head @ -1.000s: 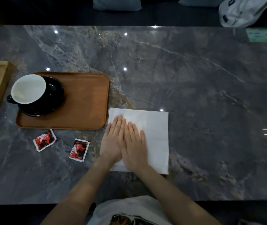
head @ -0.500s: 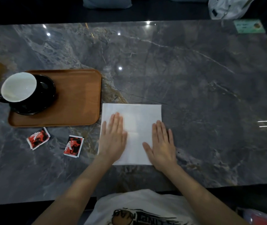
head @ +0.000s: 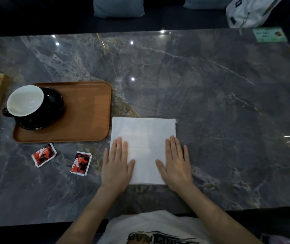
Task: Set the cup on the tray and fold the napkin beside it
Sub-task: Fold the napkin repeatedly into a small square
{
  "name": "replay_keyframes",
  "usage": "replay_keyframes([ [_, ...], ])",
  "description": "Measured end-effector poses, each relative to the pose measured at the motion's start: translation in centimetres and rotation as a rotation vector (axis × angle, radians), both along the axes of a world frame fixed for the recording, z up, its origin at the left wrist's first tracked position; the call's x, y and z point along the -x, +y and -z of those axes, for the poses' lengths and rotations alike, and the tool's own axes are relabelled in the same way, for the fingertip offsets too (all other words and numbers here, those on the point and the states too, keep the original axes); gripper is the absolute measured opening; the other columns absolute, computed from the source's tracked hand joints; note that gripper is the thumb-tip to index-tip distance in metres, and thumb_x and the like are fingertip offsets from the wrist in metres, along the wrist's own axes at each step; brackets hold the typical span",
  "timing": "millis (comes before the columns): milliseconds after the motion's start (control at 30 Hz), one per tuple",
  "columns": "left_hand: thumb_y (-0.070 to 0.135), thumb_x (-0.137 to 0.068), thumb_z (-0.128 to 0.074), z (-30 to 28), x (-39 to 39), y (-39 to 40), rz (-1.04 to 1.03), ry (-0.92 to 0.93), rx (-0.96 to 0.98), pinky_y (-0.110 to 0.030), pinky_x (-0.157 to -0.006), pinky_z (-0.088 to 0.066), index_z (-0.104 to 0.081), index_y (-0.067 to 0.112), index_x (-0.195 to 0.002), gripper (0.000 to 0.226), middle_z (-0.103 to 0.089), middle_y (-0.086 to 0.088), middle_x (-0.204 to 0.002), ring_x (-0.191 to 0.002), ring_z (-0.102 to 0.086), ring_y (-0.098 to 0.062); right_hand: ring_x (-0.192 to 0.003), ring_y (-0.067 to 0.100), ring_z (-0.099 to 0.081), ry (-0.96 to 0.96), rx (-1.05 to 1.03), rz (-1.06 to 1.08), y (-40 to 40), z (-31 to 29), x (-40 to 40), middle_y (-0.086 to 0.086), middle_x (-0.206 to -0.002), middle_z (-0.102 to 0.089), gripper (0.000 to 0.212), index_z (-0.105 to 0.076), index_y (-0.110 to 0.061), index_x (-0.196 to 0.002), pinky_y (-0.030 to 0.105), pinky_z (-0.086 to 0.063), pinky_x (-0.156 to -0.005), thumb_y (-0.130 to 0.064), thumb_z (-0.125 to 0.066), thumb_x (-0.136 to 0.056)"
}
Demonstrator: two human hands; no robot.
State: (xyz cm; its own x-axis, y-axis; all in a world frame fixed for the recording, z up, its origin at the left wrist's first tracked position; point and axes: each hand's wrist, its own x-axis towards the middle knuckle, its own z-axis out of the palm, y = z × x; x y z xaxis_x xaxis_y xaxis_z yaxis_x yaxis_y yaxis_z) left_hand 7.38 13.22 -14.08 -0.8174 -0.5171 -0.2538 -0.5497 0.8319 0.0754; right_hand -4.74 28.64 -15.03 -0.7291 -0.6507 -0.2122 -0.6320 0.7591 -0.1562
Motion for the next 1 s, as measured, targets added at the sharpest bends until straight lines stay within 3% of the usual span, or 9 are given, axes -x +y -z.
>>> replay_keyframes([
  [133, 0.031, -0.087, -0.024, -1.1, 3.6, 0.7, 0.062, 0.046, -0.009, -0.046, -0.112, -0.017, -0.04, 0.0, -0.135, 0.059, -0.039, -0.017, -0.145, -0.135, -0.035, -0.03, -0.139, 0.021, -0.014, 0.002, -0.009, 0.008, 0.0, 0.0, 0.0, 0.014, -0.151, -0.029, 0.072, -0.02, -0.004, -0.143, 0.038, 0.004, -0.113, -0.054, -0.014, -0.092],
  [233, 0.034, -0.095, -0.009, -1.2, 7.4, 1.4, 0.327, 0.08, -0.077, -0.041, -0.115, 0.001, -0.002, 0.011, -0.146, 0.057, 0.008, -0.003, -0.153, -0.141, 0.01, -0.018, -0.14, 0.023, -0.023, 0.024, -0.024, 0.011, -0.2, 0.0, 0.0, 0.014, -0.15, -0.033, 0.074, -0.024, -0.005, -0.142, 0.04, -0.005, -0.112, -0.056, -0.007, -0.092],
  [300, 0.037, -0.098, -0.012, -0.8, 9.2, 1.0, 0.326, 0.072, -0.126, -0.038, -0.116, 0.006, 0.006, 0.015, -0.146, 0.056, 0.015, 0.001, -0.154, -0.142, 0.015, -0.015, -0.139, 0.025, -0.031, 0.022, -0.027, 0.003, -0.2, 0.0, 0.0, 0.014, -0.149, -0.034, 0.074, -0.026, -0.005, -0.142, 0.041, -0.007, -0.111, -0.056, -0.008, -0.092],
  [500, 0.045, -0.088, -0.001, 0.5, 8.4, -3.3, 0.105, 0.094, -0.085, -0.032, -0.112, 0.008, 0.001, 0.011, -0.147, 0.068, 0.002, -0.005, -0.158, -0.145, 0.004, -0.017, -0.139, 0.021, -0.017, 0.01, 0.017, -0.003, 0.1, 0.1, 0.1, 0.013, -0.151, -0.031, 0.073, -0.022, -0.005, -0.143, 0.037, 0.006, -0.112, -0.056, -0.01, -0.091],
  [600, 0.042, -0.087, -0.007, 0.0, 7.4, -4.8, 0.048, 0.1, -0.082, -0.035, -0.114, -0.002, -0.016, 0.001, -0.144, 0.071, -0.016, -0.016, -0.154, -0.144, -0.012, -0.026, -0.14, 0.023, -0.027, 0.046, 0.029, -0.003, 0.1, 0.3, 0.2, 0.012, -0.15, -0.034, 0.071, -0.025, -0.006, -0.143, 0.037, 0.005, -0.112, -0.055, -0.022, -0.091],
  [667, 0.033, -0.087, -0.021, -0.5, 7.5, -5.6, 0.125, 0.083, -0.054, -0.045, -0.111, -0.025, -0.035, -0.008, -0.135, 0.065, -0.037, -0.025, -0.143, -0.134, -0.035, -0.036, -0.134, 0.025, -0.04, 0.091, 0.092, -0.018, 0.2, 0.2, 0.6, 0.012, -0.145, -0.043, 0.066, -0.036, -0.006, -0.138, 0.04, -0.002, -0.112, -0.049, -0.031, -0.089],
  [767, 0.005, -0.078, -0.045, -1.7, 8.5, -7.0, 0.264, 0.063, -0.018, -0.048, -0.08, -0.055, -0.058, -0.012, -0.111, 0.039, -0.061, -0.034, -0.111, -0.101, -0.062, -0.045, -0.111, 0.029, -0.059, 0.131, 0.26, -0.042, -0.4, -0.8, 2.5, 0.014, -0.12, -0.063, 0.041, -0.058, -0.007, -0.117, 0.045, -0.029, -0.104, -0.03, -0.043, -0.085],
  [900, 0.007, -0.084, -0.051, -4.4, 9.8, -8.9, 0.315, 0.004, 0.012, -0.04, -0.078, -0.046, -0.055, 0.006, -0.113, 0.03, -0.057, -0.016, -0.112, -0.102, -0.056, -0.034, -0.079, 0.035, -0.064, 0.096, 0.385, -0.051, -2.6, -2.1, 7.3, 0.015, -0.085, -0.067, 0.021, -0.067, -0.003, -0.087, 0.037, -0.052, -0.074, 0.004, -0.068, -0.067],
  [1000, 0.01, -0.084, -0.054, -5.3, 11.0, -10.2, 0.32, -0.115, 0.032, -0.039, -0.087, -0.044, -0.052, 0.012, -0.122, 0.038, -0.055, -0.01, -0.119, -0.111, -0.054, -0.029, -0.094, 0.037, -0.058, -0.017, 0.279, -0.107, -4.6, -3.7, 10.3, 0.019, -0.101, -0.064, 0.025, -0.064, 0.0, -0.102, 0.04, -0.049, -0.076, 0.003, -0.057, -0.078],
])
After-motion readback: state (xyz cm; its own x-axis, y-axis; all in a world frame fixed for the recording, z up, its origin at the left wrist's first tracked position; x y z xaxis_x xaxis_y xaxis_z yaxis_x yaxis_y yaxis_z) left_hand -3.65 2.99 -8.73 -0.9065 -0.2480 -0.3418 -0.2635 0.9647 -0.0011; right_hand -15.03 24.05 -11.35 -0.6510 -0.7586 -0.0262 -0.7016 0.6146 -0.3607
